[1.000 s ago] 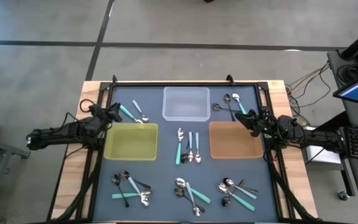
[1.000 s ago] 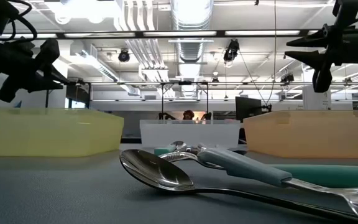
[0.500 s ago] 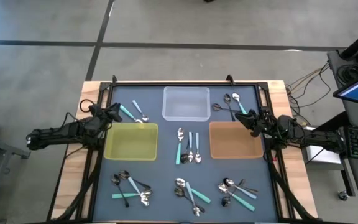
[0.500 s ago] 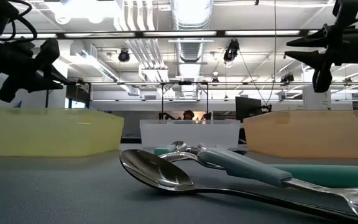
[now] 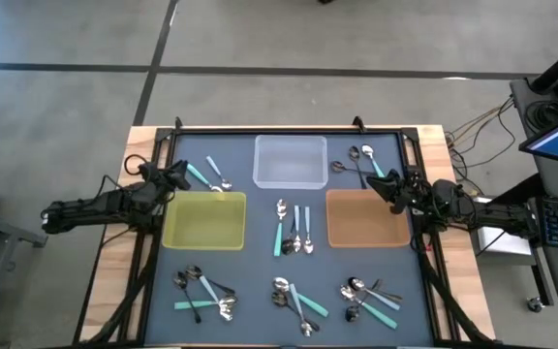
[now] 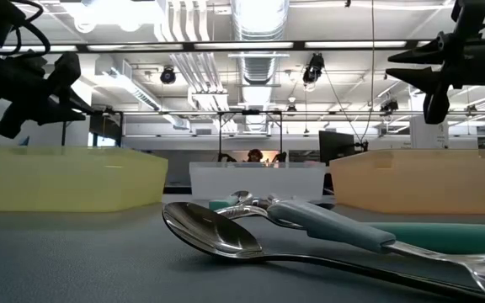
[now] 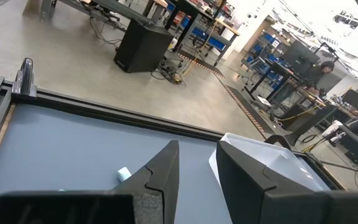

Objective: Sort silverware by color (type)
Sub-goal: Put the green spoon into the orange bin

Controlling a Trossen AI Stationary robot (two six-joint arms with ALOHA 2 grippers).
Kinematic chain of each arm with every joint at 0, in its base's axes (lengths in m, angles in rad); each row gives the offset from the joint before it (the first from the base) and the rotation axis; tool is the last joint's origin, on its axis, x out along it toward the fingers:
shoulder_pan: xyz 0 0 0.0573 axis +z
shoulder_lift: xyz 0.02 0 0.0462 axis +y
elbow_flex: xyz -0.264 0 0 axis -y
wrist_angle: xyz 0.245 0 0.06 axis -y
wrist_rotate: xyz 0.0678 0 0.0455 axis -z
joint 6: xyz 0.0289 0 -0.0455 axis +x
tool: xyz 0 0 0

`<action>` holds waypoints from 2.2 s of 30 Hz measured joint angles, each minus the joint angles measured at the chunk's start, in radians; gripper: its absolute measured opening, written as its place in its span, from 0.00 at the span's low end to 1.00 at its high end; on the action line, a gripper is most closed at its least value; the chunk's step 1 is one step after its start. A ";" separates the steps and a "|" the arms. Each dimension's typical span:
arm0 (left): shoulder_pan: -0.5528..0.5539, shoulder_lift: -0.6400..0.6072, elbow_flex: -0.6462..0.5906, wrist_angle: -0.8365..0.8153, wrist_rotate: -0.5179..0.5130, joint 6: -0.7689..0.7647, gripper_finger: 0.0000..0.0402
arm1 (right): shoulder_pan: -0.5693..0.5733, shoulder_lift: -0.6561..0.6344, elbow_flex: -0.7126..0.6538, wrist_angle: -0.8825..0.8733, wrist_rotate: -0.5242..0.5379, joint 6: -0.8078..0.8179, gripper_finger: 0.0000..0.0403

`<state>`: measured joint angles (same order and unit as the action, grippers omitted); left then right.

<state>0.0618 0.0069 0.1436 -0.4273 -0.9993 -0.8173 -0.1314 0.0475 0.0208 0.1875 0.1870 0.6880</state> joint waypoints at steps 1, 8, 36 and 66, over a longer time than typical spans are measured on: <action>0.000 0.000 0.000 0.000 0.000 0.000 0.22 | 0.000 0.000 0.000 0.000 0.009 0.000 0.20; 0.000 0.000 0.000 0.000 0.000 0.000 0.22 | 0.000 0.000 0.000 -0.005 0.080 0.007 0.20; 0.000 0.000 0.000 0.000 0.000 0.000 0.22 | 0.000 0.012 0.000 -0.019 0.251 0.365 0.20; 0.000 0.000 0.000 0.000 0.000 0.000 0.22 | -0.059 0.574 0.609 -1.064 0.337 0.348 0.20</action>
<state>0.0620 0.0068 0.1436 -0.4272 -0.9993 -0.8173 -0.1904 0.6212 0.6297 -0.8768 0.5235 1.0362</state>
